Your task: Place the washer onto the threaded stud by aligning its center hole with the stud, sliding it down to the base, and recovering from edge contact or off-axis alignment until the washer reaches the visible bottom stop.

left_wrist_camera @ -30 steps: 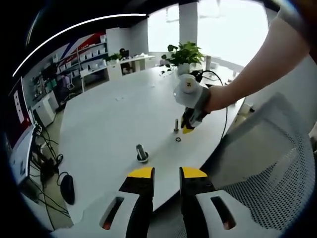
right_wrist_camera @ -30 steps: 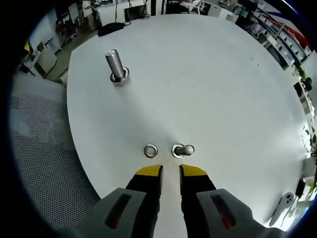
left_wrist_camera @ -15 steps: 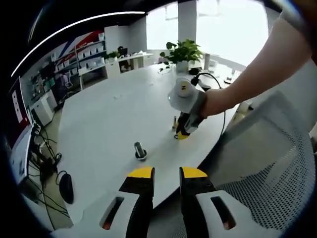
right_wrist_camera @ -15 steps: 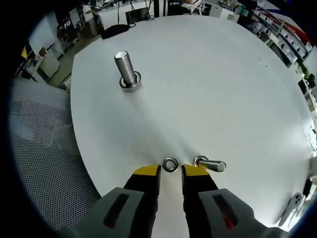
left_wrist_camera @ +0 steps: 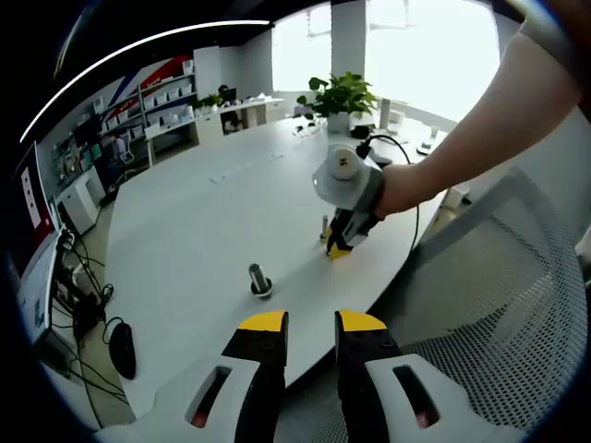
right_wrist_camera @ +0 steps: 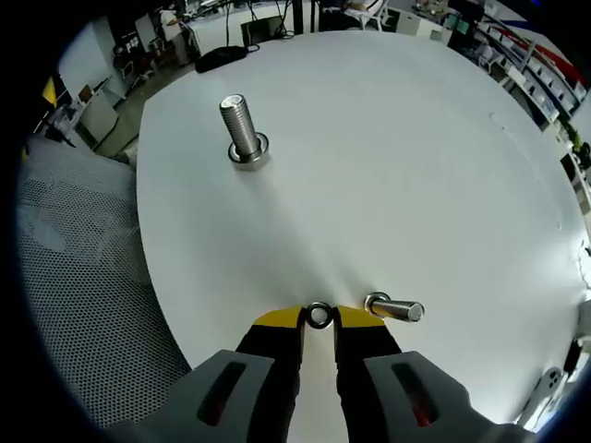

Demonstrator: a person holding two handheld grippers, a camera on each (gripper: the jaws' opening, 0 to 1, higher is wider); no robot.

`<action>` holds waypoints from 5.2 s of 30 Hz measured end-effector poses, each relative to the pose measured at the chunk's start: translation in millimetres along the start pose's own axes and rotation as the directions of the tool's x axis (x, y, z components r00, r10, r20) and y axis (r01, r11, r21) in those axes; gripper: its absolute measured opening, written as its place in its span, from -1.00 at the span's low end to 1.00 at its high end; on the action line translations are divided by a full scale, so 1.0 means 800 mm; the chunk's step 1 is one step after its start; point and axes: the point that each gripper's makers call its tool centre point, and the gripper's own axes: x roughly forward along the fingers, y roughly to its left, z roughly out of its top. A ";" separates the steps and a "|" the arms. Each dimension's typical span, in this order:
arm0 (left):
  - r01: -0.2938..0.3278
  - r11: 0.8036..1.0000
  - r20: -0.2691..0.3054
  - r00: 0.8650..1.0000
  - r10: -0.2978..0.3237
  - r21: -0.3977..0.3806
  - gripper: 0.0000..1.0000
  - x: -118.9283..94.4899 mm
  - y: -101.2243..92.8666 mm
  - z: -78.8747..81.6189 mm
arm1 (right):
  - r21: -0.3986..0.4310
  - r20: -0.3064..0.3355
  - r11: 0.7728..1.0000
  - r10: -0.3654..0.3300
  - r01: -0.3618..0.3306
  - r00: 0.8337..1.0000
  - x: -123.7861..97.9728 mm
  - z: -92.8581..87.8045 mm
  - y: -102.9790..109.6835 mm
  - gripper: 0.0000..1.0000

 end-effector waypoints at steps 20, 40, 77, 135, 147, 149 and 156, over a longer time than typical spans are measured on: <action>-0.004 1.000 0.001 1.000 0.004 -0.003 -0.65 0.000 0.001 0.000 | -0.082 -0.151 0.995 0.049 -0.062 0.987 0.000 -0.005 0.002 -0.69; 0.006 1.000 -0.004 1.000 -0.006 0.001 -0.65 0.000 -0.002 -0.001 | -0.094 -0.356 0.992 0.050 -0.089 0.933 0.003 -0.004 -0.003 -0.73; 0.029 1.000 0.030 0.999 -0.029 0.004 -0.64 -0.002 -0.007 0.007 | 0.067 -0.074 0.997 -0.028 0.033 0.997 -0.009 -0.012 -0.007 -0.73; 0.008 1.000 0.059 0.998 -0.008 -0.010 -0.60 -0.005 -0.001 0.013 | -0.024 0.071 0.995 -0.091 0.092 0.993 -0.071 0.031 -0.051 -0.72; 0.023 1.000 0.050 0.999 -0.023 -0.005 -0.60 -0.004 -0.004 0.011 | -0.030 0.030 0.997 -0.073 0.074 0.997 -0.049 0.025 -0.051 -0.72; 0.025 1.000 0.045 0.999 -0.025 -0.003 -0.60 -0.004 -0.005 0.010 | -0.028 0.021 0.997 -0.068 0.068 0.997 -0.041 0.023 -0.052 -0.72; 0.029 1.000 0.033 0.999 -0.029 -0.007 -0.60 -0.002 -0.006 0.007 | -0.009 -0.008 0.999 -0.047 0.047 0.999 -0.020 0.019 -0.051 -0.72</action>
